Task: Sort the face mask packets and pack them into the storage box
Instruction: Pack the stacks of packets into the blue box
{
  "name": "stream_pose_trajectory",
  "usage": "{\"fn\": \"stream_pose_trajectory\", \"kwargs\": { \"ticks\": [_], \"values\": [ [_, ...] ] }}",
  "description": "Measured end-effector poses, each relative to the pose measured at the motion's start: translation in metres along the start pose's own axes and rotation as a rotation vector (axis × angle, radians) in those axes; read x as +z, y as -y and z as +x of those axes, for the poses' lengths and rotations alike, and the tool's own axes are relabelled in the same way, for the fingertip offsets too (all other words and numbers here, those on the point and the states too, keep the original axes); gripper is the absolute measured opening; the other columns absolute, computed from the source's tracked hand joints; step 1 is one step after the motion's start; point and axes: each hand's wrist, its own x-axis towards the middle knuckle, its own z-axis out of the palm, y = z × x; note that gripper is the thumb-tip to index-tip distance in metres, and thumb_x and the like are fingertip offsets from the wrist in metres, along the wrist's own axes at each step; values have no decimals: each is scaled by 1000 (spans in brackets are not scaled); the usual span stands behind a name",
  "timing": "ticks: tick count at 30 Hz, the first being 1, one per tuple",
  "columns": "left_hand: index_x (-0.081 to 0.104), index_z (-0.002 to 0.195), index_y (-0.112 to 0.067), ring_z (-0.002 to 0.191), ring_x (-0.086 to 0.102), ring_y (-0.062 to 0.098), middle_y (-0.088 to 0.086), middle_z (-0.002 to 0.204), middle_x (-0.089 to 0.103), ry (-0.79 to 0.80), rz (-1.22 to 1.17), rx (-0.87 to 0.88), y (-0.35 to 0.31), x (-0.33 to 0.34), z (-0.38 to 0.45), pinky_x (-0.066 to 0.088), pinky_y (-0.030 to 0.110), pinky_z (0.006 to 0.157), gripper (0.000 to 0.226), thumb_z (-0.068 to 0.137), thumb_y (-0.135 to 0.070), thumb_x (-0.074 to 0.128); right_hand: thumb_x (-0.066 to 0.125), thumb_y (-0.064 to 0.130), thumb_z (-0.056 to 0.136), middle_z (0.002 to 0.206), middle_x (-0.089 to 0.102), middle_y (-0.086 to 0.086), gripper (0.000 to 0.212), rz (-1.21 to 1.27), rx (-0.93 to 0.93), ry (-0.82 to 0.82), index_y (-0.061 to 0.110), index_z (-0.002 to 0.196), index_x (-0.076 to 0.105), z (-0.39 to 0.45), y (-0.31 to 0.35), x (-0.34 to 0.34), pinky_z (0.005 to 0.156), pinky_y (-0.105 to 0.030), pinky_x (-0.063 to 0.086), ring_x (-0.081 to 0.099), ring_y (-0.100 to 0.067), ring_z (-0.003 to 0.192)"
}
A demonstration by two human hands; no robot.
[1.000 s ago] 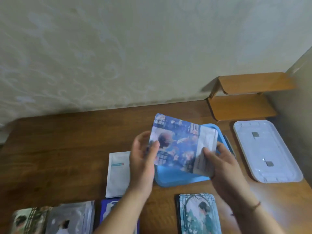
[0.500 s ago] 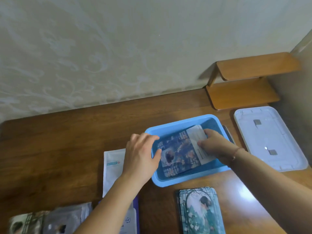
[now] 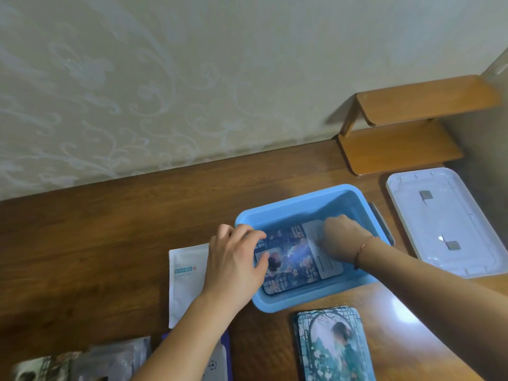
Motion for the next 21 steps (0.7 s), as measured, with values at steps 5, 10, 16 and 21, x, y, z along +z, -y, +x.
{"fn": "stream_pose_trajectory", "kwargs": {
  "ticks": [5,10,16,21],
  "values": [
    [70,107,-22,92,48,21,-10,101,64,-3,-51,-26,1,1,-1,48,40,73,26,82,-27,75,60,33,91,122,56,-2,37,-180,-470,-145,18,123,52,15,22,1,81,-40,53,57,-25,111],
    [71,103,-21,90,48,23,-9,99,63,-41,-92,-19,4,6,-3,46,43,71,29,82,-2,63,65,48,84,125,57,-5,63,-481,-745,-190,19,135,44,30,39,23,89,-43,49,55,-28,109],
    [71,104,-23,90,46,23,-10,99,63,-34,-103,-39,3,8,-4,44,41,74,34,84,-5,51,63,59,79,138,40,-9,80,-571,-805,-202,24,143,30,34,40,38,82,-45,49,44,-32,117],
    [71,102,-25,89,45,22,-12,98,62,-53,-125,-45,4,10,-5,41,38,74,35,84,-4,49,59,68,77,138,35,-10,84,-581,-782,-190,24,140,25,34,38,48,78,-47,51,41,-34,116]
  ]
}}
